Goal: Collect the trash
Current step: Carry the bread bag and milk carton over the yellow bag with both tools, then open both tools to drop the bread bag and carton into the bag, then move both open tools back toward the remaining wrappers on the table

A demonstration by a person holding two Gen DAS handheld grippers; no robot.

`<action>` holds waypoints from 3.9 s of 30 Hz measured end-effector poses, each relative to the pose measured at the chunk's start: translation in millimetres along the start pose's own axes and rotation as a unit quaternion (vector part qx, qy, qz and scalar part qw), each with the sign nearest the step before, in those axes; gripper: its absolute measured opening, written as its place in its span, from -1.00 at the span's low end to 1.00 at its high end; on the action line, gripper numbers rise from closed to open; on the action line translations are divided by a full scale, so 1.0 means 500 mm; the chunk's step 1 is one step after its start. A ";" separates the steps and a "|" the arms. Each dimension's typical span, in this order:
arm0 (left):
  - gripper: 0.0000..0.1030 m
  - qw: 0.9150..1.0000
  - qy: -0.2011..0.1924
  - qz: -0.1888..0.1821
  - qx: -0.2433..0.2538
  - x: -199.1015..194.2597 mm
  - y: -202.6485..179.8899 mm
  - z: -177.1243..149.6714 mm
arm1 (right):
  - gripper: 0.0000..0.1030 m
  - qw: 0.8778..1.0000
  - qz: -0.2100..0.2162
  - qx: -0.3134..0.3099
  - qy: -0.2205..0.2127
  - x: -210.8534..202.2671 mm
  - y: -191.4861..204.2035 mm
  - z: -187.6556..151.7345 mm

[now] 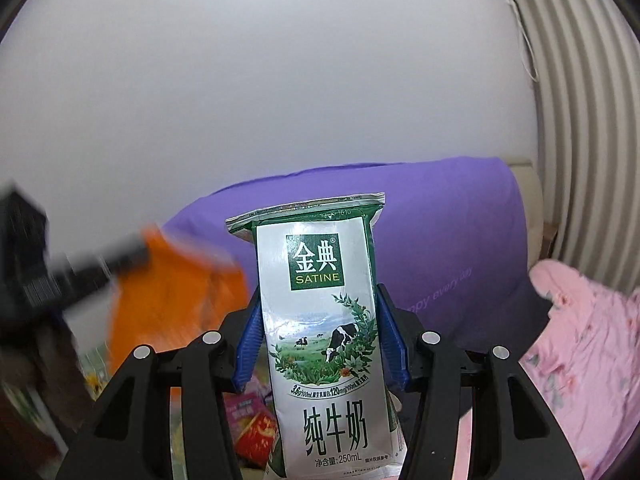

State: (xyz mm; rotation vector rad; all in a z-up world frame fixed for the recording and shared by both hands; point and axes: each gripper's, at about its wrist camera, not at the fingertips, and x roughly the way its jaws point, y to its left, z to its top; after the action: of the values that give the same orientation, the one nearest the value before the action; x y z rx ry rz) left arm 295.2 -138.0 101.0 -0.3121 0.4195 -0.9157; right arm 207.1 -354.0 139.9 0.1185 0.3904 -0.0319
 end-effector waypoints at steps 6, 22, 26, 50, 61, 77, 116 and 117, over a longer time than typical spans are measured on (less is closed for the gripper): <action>-0.77 0.992 0.103 0.066 0.007 0.086 0.072 -0.131 | -0.04 0.998 0.044 0.035 0.021 0.115 -0.003 -0.025; -0.86 0.985 0.127 0.107 0.038 0.091 0.108 -0.160 | -0.04 0.991 0.041 0.009 0.131 0.192 0.040 -0.180; -0.87 0.984 0.116 0.119 0.063 0.100 0.090 -0.149 | -0.05 0.991 0.036 0.006 0.127 0.163 0.029 -0.188; -0.65 0.974 0.215 0.069 0.021 0.115 0.125 -0.148 | -0.04 0.985 0.009 -0.014 0.171 0.176 0.000 -0.214; -0.16 0.980 0.138 0.145 0.010 -0.026 0.116 -0.123 | 0.12 0.989 -0.004 -0.049 0.142 0.127 0.040 -0.200; -0.15 0.915 0.076 0.392 -0.055 -0.431 0.259 -0.242 | 0.12 0.967 0.139 -0.151 0.153 0.135 0.335 -0.262; -0.15 0.829 0.110 0.518 -0.180 -0.724 0.412 -0.411 | -0.18 0.843 0.312 -0.304 0.314 0.425 0.786 -0.467; -0.15 0.830 0.108 0.517 -0.180 -0.727 0.412 -0.410 | -0.23 0.844 0.310 -0.306 0.314 0.426 0.786 -0.468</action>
State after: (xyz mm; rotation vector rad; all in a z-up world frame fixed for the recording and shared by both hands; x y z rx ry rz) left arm 145.2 259.4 -89.3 -0.2664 0.8597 0.2151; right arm 336.8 62.6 -113.3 -0.3978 0.9850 0.7914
